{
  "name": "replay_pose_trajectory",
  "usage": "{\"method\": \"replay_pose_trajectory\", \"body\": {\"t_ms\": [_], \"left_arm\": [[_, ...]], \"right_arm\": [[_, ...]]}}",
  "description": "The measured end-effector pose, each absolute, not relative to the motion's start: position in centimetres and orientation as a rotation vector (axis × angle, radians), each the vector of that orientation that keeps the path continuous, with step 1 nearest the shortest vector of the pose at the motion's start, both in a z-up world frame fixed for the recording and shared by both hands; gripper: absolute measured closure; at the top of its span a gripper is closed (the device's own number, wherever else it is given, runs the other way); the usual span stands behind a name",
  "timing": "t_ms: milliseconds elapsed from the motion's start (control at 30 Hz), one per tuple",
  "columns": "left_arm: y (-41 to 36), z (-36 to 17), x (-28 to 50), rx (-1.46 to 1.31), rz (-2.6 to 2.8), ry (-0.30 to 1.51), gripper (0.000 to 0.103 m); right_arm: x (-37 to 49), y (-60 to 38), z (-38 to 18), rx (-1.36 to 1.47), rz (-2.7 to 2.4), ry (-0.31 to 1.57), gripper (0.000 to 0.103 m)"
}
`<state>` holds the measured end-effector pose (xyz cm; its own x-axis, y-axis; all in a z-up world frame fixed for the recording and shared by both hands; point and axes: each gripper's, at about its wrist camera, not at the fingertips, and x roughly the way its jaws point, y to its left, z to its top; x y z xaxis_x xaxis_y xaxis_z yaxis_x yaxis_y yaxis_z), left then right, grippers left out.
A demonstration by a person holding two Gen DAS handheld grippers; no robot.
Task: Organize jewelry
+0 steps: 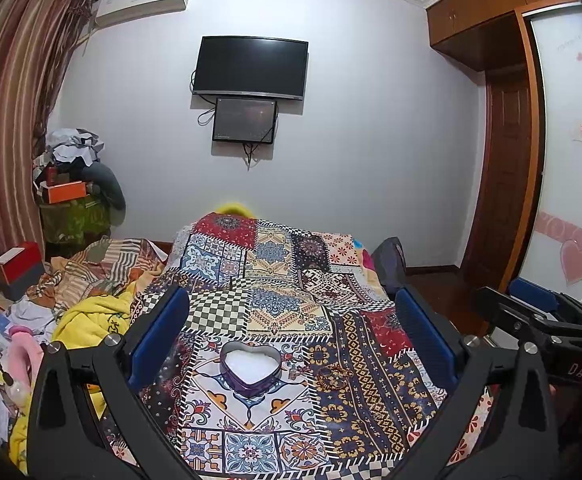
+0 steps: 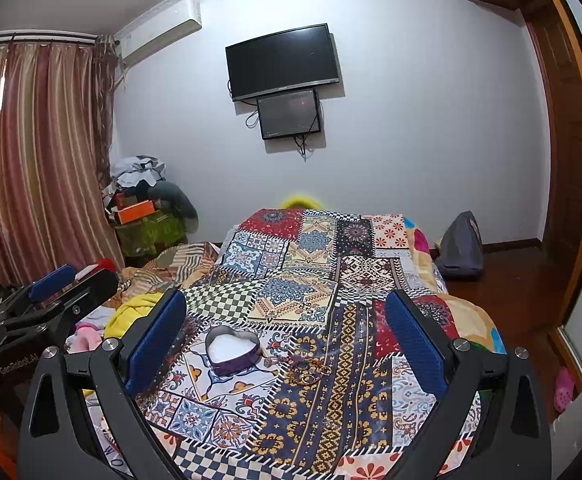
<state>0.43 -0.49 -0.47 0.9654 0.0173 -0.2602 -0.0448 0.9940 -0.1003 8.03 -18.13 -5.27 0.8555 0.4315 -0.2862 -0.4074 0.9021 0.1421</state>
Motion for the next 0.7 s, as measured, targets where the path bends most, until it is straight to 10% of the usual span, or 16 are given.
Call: {"method": "replay_pose_trajectory", "body": {"t_ms": [700], "left_arm": [[-0.39, -0.38, 0.49, -0.107, 0.031, 0.261, 0.000]], "right_arm": [[7.90, -17.97, -5.20, 0.073, 0.441, 0.315, 0.004]]}}
